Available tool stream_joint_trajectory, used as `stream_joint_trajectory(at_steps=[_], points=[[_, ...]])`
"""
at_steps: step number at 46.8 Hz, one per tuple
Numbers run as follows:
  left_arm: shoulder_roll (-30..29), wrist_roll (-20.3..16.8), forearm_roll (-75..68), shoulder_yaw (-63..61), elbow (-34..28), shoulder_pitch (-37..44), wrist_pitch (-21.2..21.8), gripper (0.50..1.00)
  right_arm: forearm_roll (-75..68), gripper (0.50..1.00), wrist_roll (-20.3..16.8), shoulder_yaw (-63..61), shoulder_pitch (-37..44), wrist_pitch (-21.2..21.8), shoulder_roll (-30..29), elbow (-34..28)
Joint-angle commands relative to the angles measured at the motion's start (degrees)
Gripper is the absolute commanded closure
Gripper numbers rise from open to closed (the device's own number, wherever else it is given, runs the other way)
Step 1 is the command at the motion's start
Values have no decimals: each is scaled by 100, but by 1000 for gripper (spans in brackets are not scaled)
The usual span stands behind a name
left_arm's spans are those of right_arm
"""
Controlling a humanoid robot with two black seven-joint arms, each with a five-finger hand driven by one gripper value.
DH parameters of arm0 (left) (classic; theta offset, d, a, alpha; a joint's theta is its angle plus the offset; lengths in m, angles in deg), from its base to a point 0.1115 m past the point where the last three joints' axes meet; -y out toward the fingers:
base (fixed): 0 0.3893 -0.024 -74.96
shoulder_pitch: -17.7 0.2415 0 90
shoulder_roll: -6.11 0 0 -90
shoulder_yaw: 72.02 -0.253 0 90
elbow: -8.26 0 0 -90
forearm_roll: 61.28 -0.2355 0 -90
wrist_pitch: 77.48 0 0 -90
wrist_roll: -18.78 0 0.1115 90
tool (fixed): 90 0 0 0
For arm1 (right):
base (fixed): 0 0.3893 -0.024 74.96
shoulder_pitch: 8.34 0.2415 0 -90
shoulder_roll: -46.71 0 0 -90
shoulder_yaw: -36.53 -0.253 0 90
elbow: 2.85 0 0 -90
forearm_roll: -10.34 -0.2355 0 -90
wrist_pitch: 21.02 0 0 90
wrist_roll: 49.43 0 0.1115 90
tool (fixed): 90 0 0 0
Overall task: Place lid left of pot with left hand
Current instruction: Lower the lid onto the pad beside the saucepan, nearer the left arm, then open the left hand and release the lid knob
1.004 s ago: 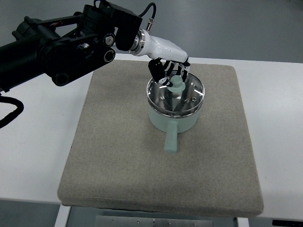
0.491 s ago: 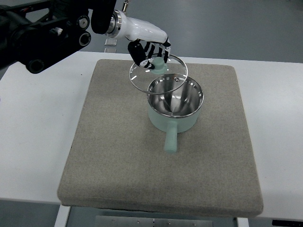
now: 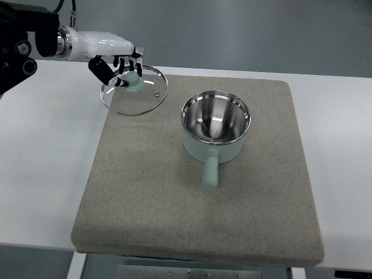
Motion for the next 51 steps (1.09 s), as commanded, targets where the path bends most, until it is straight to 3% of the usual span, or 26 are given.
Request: stream_joint_trajectory(at_steps=[1, 9, 20, 47, 51], points=[[-28, -1, 0, 6, 25, 159, 37, 1000, 4, 576, 9, 0, -2, 1, 0, 0], [7, -1, -70, -11, 7, 378, 116, 1000, -5, 576, 0, 0, -2, 1, 0, 0], [262, -1, -281, -64, -204, 774, 687, 1000, 4, 576, 0, 0, -2, 1, 0, 0], [385, 8, -378, -73, -397, 950, 1083, 1000, -5, 576, 0, 0, -2, 1, 0, 0], [385, 8, -308, -73, -406, 941, 1092, 757, 4, 576, 0, 0, -2, 1, 0, 0]])
